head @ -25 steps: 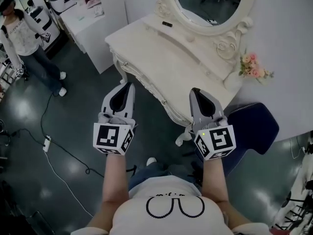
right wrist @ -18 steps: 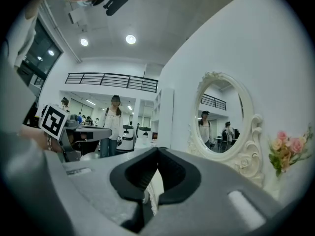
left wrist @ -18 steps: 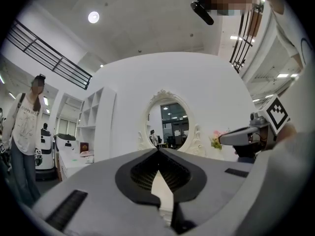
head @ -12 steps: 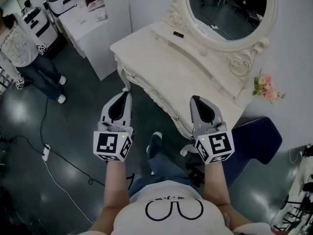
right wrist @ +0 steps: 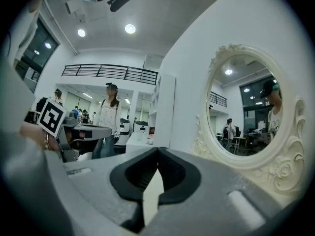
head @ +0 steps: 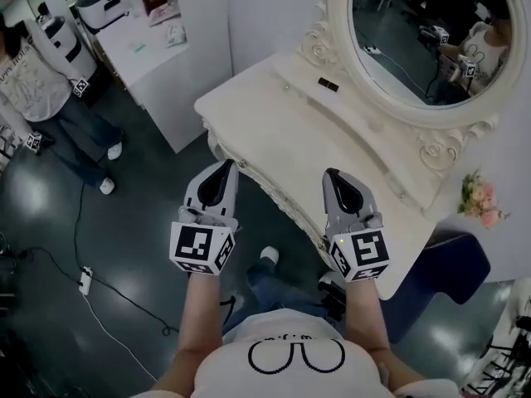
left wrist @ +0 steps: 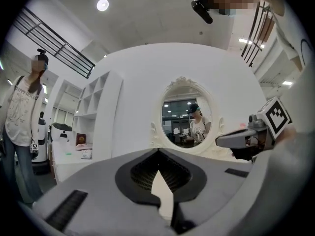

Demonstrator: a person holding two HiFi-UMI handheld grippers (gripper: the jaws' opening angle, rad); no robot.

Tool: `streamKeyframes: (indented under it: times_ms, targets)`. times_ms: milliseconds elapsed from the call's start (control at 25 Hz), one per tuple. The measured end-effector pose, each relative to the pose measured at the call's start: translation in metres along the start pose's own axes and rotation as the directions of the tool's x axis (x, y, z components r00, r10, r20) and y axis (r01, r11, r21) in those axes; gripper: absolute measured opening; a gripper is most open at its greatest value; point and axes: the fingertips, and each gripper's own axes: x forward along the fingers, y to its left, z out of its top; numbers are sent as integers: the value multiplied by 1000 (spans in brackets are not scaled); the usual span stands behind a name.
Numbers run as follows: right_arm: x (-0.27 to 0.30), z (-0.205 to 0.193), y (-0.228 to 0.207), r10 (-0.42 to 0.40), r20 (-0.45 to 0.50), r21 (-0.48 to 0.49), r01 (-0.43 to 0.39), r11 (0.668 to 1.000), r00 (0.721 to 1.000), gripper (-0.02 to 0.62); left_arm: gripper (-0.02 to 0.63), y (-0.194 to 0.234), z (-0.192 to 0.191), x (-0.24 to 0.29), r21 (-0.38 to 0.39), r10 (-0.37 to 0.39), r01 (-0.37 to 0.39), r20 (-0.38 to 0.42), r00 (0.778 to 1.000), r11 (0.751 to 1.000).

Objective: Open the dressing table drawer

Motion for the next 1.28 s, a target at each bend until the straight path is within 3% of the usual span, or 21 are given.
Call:
streamKeyframes:
  times_ms: [280, 560, 800, 960, 1000, 1080, 1120, 1280]
  targets:
    - [85, 2, -42, -57, -13, 0, 57, 998, 998, -3, -2, 34, -6, 101, 21, -97, 97, -16, 995, 995]
    - [131, 0, -67, -88, -38, 12, 89, 996, 995, -3, -2, 56, -15, 156, 14, -141, 141, -35, 989, 990]
    - [158, -14, -89, -177, -73, 33, 180, 983, 982, -3, -2, 81, -36, 204, -17, -187, 187, -67, 980, 982]
    - [172, -28, -111, -281, -100, 92, 290, 953, 955, -3, -2, 99, -61, 244, -64, -221, 214, -130, 966, 975]
    - [178, -31, -116, -302, -108, 105, 313, 944, 947, -3, 18, 103, -67, 254, -78, -232, 222, -143, 962, 972]
    - [189, -39, -123, -338, -126, 118, 352, 929, 933, -3, 224, 108, -80, 276, -101, -274, 259, -175, 946, 961]
    - [195, -43, -126, -354, -136, 121, 370, 921, 925, -3, 263, 108, -86, 286, -102, -305, 290, -191, 933, 952]
    - [211, -60, -136, -421, -176, 122, 444, 888, 890, -3, 264, 100, -112, 321, -89, -425, 416, -229, 876, 905]
